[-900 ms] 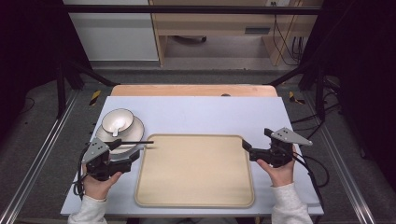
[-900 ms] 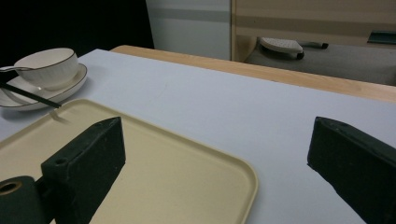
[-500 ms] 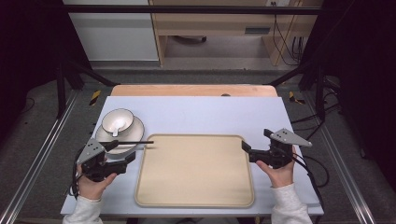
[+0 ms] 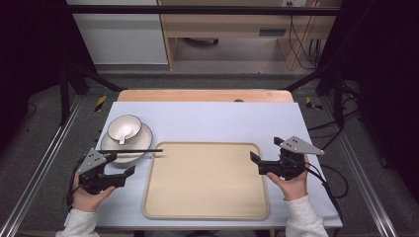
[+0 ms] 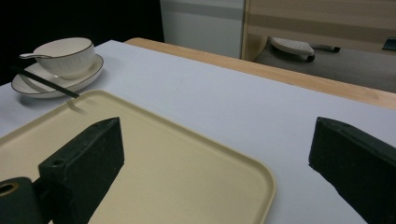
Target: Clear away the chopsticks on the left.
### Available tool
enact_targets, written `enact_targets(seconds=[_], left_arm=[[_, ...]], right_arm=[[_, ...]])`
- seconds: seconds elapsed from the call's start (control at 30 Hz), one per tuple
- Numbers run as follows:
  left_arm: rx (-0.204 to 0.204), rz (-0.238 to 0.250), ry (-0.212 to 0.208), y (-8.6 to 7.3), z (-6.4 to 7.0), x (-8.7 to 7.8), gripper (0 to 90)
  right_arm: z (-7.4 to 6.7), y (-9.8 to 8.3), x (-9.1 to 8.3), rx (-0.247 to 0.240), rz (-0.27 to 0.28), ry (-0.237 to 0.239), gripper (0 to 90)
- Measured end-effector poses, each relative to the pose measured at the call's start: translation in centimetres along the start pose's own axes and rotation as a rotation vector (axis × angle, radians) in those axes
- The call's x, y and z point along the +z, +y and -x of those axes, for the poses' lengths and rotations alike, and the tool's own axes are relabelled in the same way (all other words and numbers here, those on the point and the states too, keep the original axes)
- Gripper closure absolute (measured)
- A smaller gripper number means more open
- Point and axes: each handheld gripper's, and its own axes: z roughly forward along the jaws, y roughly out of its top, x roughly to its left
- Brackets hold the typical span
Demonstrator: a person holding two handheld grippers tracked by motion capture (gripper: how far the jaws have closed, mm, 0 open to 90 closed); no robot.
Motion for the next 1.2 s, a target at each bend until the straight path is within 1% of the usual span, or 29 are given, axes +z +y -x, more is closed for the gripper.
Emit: enact_targets(seconds=[0.13, 0.17, 0.27, 0.33, 0.53, 0.6, 0.7, 0.73, 0.83, 0.93, 1.0, 1.1, 1.13, 1.2], left_arm=[[0.016, -0.025, 0.022, -0.2, -0.7, 0.6, 16.9], [0.016, -0.025, 0.022, -0.2, -0.7, 0.6, 17.2], [0.020, -0.048, 0.040, -0.3, -1.5, 1.2, 18.0], [0.012, -0.050, 0.049, -0.4, -1.9, 1.5, 18.9], [0.027, -0.057, 0.075, 0.1, -3.2, 2.5, 23.2], [0.023, -0.065, 0.078, 0.2, -3.5, 2.9, 24.5], [0.037, -0.094, 0.090, 0.1, -4.1, 3.5, 27.1], [0.033, -0.100, 0.089, 0.0, -4.3, 3.7, 28.1], [0.025, -0.108, 0.092, -0.3, -4.7, 4.1, 31.3], [0.034, -0.111, 0.105, -0.4, -5.0, 4.3, 34.8], [0.037, -0.110, 0.104, -0.4, -5.2, 4.5, 37.1], [0.039, -0.130, 0.105, -0.5, -5.5, 5.1, 40.1], [0.043, -0.143, 0.103, -0.6, -5.5, 5.2, 41.0], [0.049, -0.135, 0.108, -0.6, -5.5, 5.3, 42.5]], right_arm=[[-0.1, 0.0, 0.1, 0.000, -0.004, 0.002, 3.6], [-0.1, 0.0, 0.1, 0.000, -0.004, 0.002, 3.6], [-0.1, 0.0, 0.2, 0.002, -0.008, -0.001, 3.7], [-0.1, 0.1, 0.1, 0.000, -0.006, -0.004, 3.7], [-0.1, 0.1, 0.1, 0.001, -0.007, -0.007, 3.8], [-0.1, 0.1, 0.2, -0.001, -0.009, -0.005, 3.8], [-0.2, 0.1, 0.2, 0.000, -0.011, -0.004, 3.8], [-0.1, 0.1, 0.3, 0.000, -0.011, -0.005, 3.8], [-0.2, 0.1, 0.3, 0.001, -0.014, -0.003, 3.8], [-0.2, 0.1, 0.3, -0.002, -0.016, 0.000, 3.8], [-0.2, 0.0, 0.4, -0.002, -0.016, -0.001, 3.8], [-0.2, 0.0, 0.4, -0.002, -0.018, -0.001, 3.8], [-0.2, 0.0, 0.5, -0.003, -0.020, -0.002, 3.8], [-0.2, 0.0, 0.5, -0.002, -0.022, -0.003, 3.8]])
